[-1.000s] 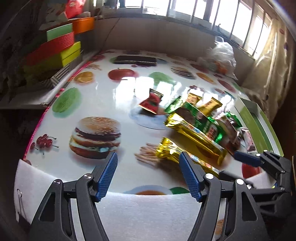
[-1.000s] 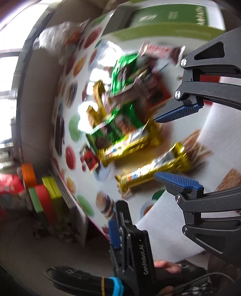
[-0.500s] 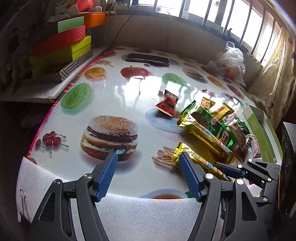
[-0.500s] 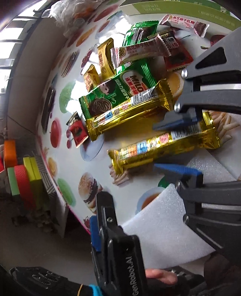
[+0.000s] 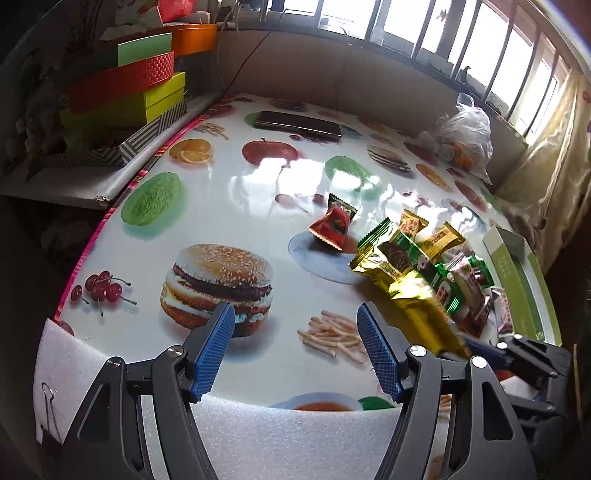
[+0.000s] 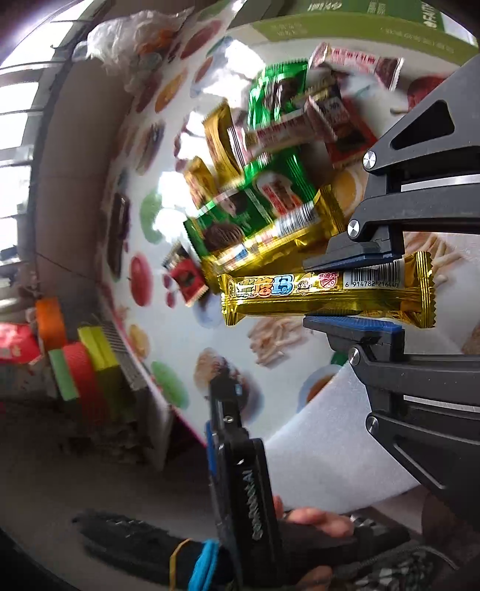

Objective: Organize snacks
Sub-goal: 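Lift the gold bar with the right gripper while the left gripper grasps another gold bar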

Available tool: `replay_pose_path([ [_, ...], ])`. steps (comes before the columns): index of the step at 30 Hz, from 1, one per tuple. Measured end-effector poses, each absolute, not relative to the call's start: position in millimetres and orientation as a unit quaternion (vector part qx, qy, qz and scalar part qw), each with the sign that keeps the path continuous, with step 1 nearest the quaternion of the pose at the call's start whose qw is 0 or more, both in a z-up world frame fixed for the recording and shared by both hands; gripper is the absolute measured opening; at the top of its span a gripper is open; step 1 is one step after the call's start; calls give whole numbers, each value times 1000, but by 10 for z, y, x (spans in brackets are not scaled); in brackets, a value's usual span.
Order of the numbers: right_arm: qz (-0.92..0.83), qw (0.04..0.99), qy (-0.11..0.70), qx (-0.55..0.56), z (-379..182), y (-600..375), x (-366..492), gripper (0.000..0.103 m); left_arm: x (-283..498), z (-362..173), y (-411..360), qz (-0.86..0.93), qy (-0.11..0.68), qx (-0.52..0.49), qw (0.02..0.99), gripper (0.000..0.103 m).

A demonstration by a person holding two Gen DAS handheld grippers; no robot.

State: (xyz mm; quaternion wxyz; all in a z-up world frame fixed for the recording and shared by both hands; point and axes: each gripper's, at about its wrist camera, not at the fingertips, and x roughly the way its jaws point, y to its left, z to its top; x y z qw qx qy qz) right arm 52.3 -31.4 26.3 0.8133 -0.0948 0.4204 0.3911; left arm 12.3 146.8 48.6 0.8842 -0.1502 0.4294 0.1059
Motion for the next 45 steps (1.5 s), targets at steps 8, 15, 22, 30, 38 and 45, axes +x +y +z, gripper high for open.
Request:
replay_pose_path([
  [8, 336, 852, 396, -67, 546, -737, 609, 22, 325, 470, 1278, 75, 448, -169, 875, 69],
  [15, 302, 867, 392, -62, 626, -988, 695, 22, 580, 344, 1071, 51, 476, -193, 856, 69],
  [22, 289, 872, 392, -54, 620, -1142, 772, 22, 793, 158, 960, 65, 498, -215, 838, 69],
  [30, 280, 872, 399, -41, 586, -1251, 856, 22, 903, 94, 893, 68, 503, -223, 832, 69],
  [38, 279, 870, 405, -35, 552, -1272, 911, 22, 979, 94, 826, 75, 507, -209, 833, 50],
  [45, 279, 869, 407, -34, 532, -1285, 924, 22, 1006, 95, 835, 81, 506, -201, 835, 32],
])
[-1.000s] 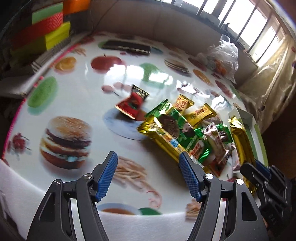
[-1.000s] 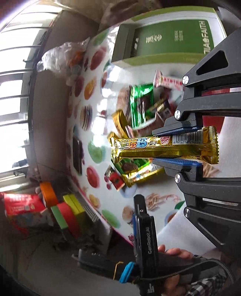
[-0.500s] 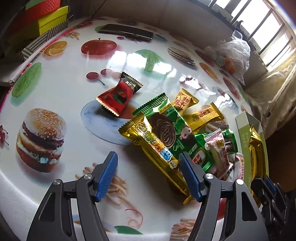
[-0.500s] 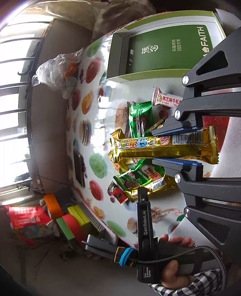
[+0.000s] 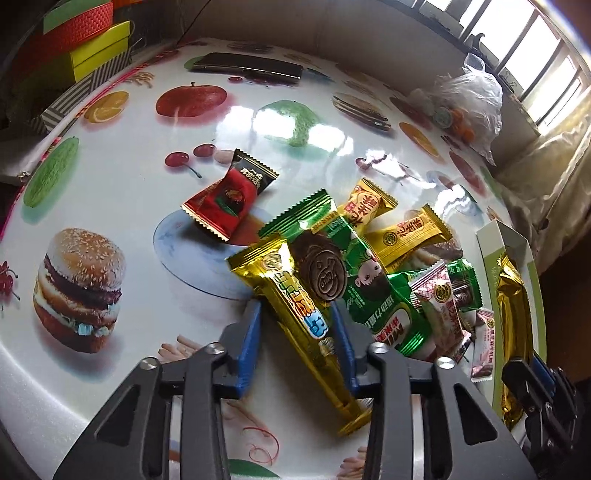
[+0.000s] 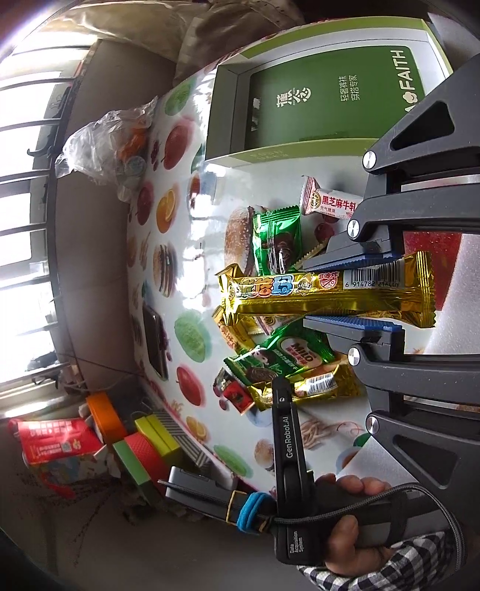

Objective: Organize snacks
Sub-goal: 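Lift the gold bar with the right gripper while the left gripper grasps another gold bar, then carry both gold bars over the green box with both grippers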

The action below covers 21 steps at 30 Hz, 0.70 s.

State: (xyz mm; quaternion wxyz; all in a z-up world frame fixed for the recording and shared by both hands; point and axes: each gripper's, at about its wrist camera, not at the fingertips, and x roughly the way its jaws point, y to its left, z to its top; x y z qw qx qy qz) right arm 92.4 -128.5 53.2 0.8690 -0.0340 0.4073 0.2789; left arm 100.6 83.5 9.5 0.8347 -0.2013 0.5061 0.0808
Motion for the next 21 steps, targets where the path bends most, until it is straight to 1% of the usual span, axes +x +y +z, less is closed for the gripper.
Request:
replay_pose_path([
  [1, 278, 869, 407, -34, 528, -1285, 924, 22, 1009, 93, 833, 81, 507, -200, 835, 29],
  [7, 275, 870, 409, -29, 499, -1294, 920, 22, 984, 97, 864, 83, 507, -190, 836, 26],
  [21, 275, 870, 408, -22, 508, -1280, 875, 22, 857, 99, 868, 89, 516, -147, 839, 25],
])
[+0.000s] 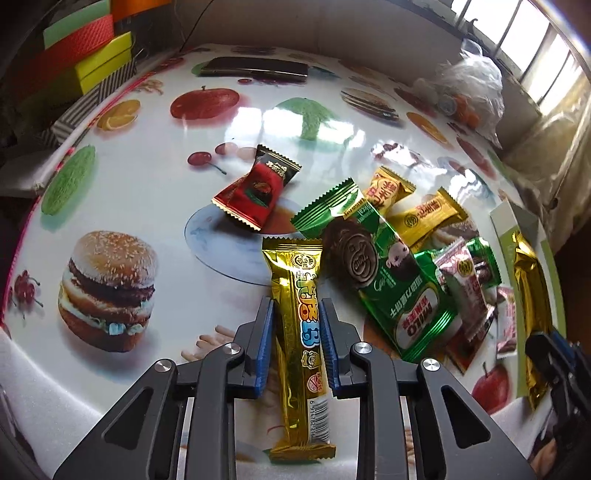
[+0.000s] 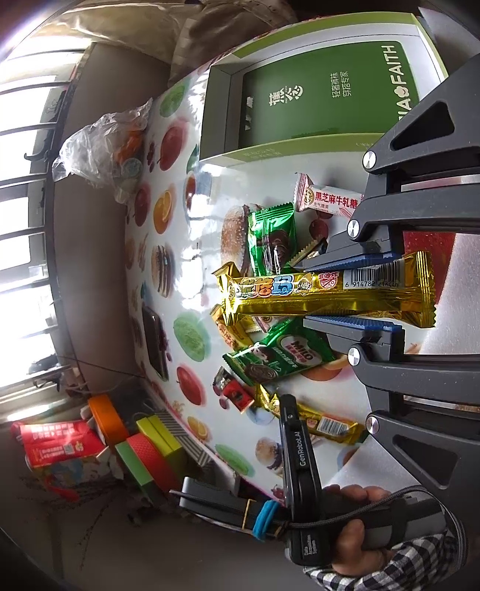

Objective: Organize snacks
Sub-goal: 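Carry both gold bars over the green box with both grippers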

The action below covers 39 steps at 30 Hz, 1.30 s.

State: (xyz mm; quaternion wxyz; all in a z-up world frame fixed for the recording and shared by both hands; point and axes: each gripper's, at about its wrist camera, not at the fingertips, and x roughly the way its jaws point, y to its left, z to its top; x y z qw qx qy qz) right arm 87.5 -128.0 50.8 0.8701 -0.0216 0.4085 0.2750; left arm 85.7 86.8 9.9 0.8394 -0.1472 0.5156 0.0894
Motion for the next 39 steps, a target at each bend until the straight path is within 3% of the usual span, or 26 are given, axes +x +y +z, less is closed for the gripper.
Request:
replay_pose_path([
  [16, 274, 872, 406, -17, 539, -1270, 844, 22, 705, 68, 640, 98, 525, -58, 844, 26],
  [24, 269, 875, 402, -12, 568, -1337, 845, 22, 694, 113, 654, 88, 522, -67, 846, 23],
  [39, 223, 894, 388, 12, 707, -1730, 905, 22, 885, 678, 297, 3, 480, -92, 873, 23],
])
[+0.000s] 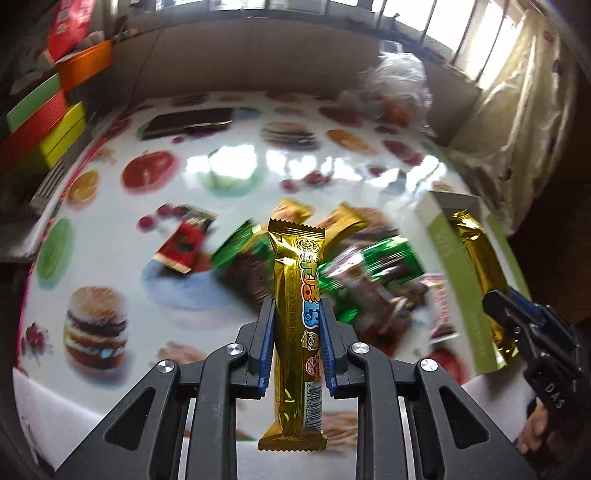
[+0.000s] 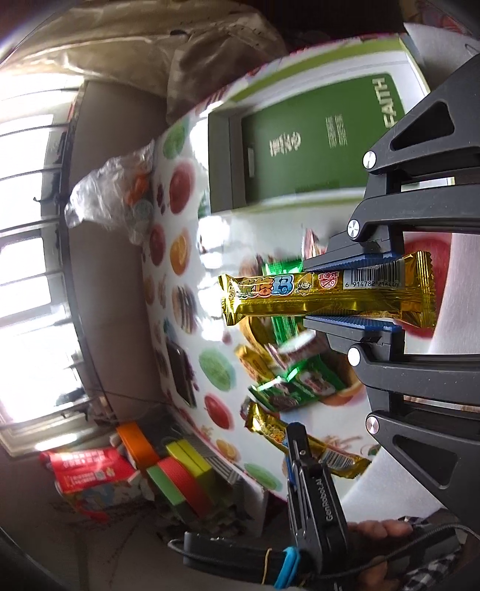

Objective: Organize snacks
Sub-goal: 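Carry both gold bars over the green box with both grippers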

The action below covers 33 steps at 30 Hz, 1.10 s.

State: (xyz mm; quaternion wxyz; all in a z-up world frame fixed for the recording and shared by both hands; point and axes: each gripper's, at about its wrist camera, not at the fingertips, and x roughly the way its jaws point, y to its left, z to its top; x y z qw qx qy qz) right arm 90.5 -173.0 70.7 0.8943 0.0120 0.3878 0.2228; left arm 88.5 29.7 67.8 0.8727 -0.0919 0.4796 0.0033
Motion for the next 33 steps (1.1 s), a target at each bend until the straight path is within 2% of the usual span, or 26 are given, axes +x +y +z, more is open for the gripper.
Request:
replay_pose_path([
  [16, 135, 917, 375, 29, 893, -2468, 1026, 22, 1370, 905, -568, -104, 477, -99, 867, 23],
  [33, 80, 907, 412, 38, 571, -2942, 1285, 22, 1882, 704, -1372, -161, 508, -110, 839, 23],
])
